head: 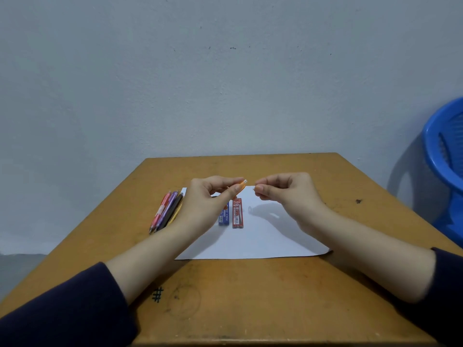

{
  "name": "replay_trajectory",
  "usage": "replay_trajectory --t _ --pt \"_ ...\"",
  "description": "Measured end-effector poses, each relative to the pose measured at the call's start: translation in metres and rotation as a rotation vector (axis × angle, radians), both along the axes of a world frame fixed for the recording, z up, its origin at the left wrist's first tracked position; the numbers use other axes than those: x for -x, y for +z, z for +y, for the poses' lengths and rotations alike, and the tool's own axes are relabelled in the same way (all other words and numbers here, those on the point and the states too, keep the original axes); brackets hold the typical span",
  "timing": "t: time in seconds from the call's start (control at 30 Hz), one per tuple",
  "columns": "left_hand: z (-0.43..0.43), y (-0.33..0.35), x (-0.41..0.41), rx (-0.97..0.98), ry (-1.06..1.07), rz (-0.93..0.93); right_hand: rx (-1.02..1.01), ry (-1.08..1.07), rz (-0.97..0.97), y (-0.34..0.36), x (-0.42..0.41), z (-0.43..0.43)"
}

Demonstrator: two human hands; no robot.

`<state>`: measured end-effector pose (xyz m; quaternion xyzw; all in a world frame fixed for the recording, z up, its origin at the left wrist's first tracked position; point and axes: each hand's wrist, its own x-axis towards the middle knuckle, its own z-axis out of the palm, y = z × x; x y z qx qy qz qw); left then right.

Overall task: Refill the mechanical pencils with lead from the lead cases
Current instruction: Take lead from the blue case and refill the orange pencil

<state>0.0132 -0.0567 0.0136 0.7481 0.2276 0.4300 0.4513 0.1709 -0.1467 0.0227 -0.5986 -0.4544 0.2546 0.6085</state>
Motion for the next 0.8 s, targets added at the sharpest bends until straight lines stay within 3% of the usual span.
replay_trajectory --t 0.17,0.8 --pt "-0.0007 -0.0006 0.0002 -0.042 -0.023 0.062 -0.057 0.023 0.168 0.0019 0.003 -0.0015" --pt "-0.0058 0.0015 0.0016 -0.09 -0.061 0.053 -0.067 0.036 0.122 -0.0017 0.0014 0.001"
